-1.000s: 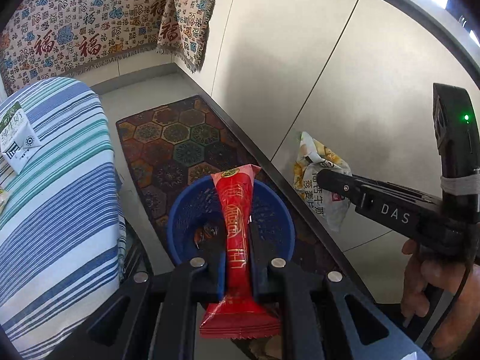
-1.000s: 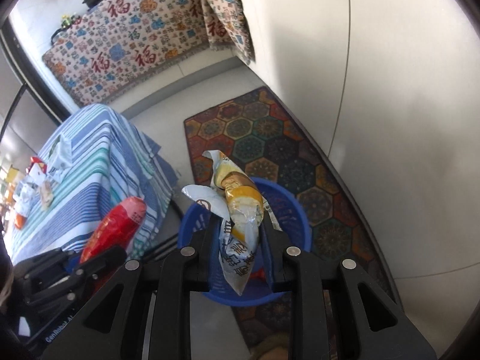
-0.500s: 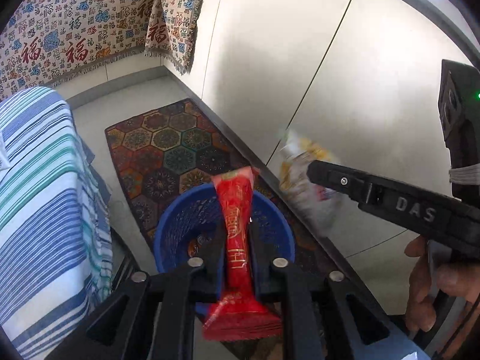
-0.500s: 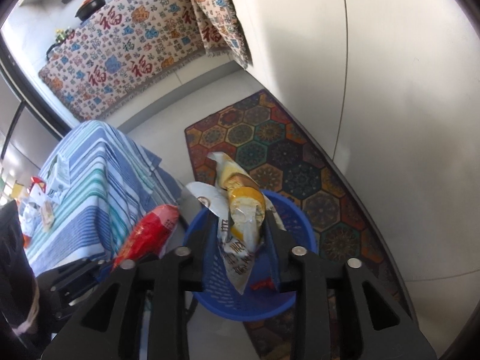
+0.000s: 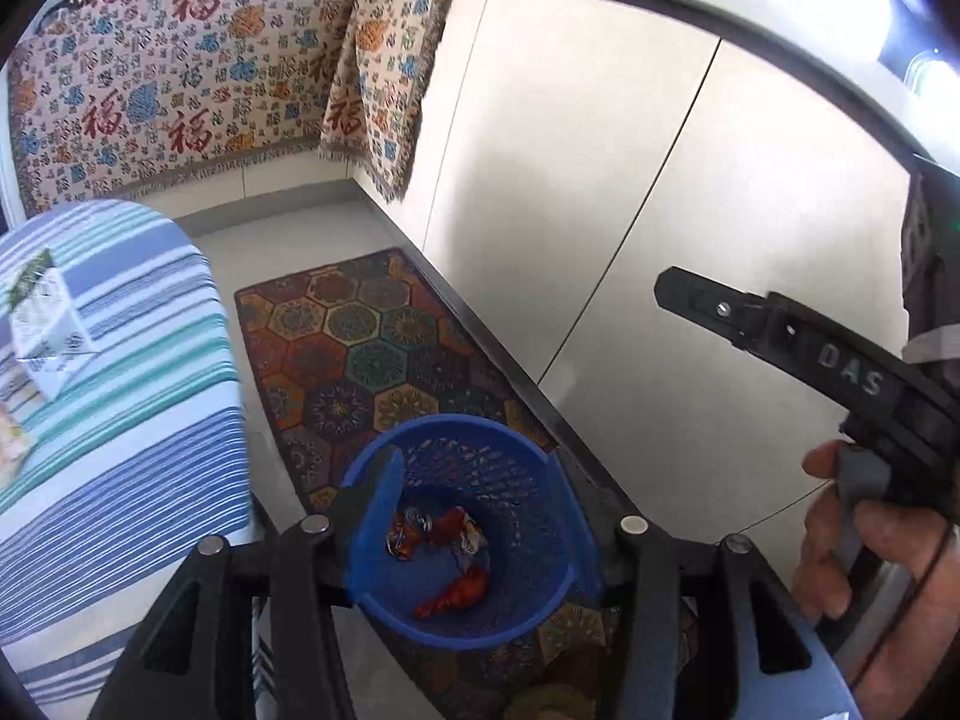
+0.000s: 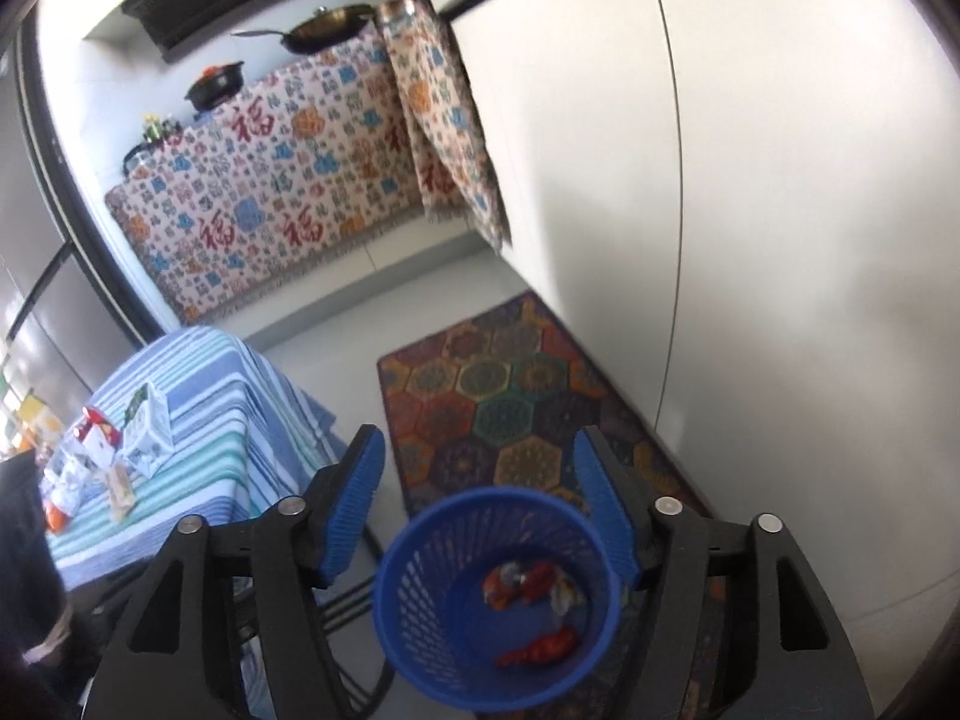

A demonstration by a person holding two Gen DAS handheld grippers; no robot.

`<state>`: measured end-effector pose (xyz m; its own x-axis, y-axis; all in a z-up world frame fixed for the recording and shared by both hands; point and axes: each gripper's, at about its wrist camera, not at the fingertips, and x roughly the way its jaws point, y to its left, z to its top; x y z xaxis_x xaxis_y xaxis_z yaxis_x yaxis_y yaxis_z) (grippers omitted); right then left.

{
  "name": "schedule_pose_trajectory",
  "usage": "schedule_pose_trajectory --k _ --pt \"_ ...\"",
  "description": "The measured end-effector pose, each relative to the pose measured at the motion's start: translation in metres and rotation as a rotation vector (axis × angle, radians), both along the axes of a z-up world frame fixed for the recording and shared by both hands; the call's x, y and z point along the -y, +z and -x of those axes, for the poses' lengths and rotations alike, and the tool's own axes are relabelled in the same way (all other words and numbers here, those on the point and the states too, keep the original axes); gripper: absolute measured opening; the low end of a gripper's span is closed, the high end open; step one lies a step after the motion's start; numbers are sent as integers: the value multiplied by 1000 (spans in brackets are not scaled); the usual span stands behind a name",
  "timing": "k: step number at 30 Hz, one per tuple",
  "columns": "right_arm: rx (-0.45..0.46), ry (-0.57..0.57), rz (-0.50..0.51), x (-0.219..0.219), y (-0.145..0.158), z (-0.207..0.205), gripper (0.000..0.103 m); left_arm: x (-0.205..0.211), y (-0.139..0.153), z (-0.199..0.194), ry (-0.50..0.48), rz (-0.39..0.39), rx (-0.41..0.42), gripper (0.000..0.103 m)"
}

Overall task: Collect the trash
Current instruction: 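Move both tools back over the table toward the orange-white wrapper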

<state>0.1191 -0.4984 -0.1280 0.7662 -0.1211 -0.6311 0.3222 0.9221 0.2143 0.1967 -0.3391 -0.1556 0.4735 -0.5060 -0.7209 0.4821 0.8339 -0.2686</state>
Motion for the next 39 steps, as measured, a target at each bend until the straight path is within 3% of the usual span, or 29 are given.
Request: schedule_pose_trajectory --k 10,17,27,33,39 --pt "57 117 116 -53 19 -5 71 -73 22 37 70 -28 47 54" --pt "1 386 161 -154 1 -23 72 -155 7 55 216 -128 50 56" --pt "-95 762 178 -298 -40 -45 72 -276 -10 53 495 -197 7 56" --pt "-136 832 209 -342 -58 -55 72 -328 -19 52 616 -169 -35 56" --pt "-149 835 199 -352 -62 -63 72 -364 -7 25 745 -123 -35 57"
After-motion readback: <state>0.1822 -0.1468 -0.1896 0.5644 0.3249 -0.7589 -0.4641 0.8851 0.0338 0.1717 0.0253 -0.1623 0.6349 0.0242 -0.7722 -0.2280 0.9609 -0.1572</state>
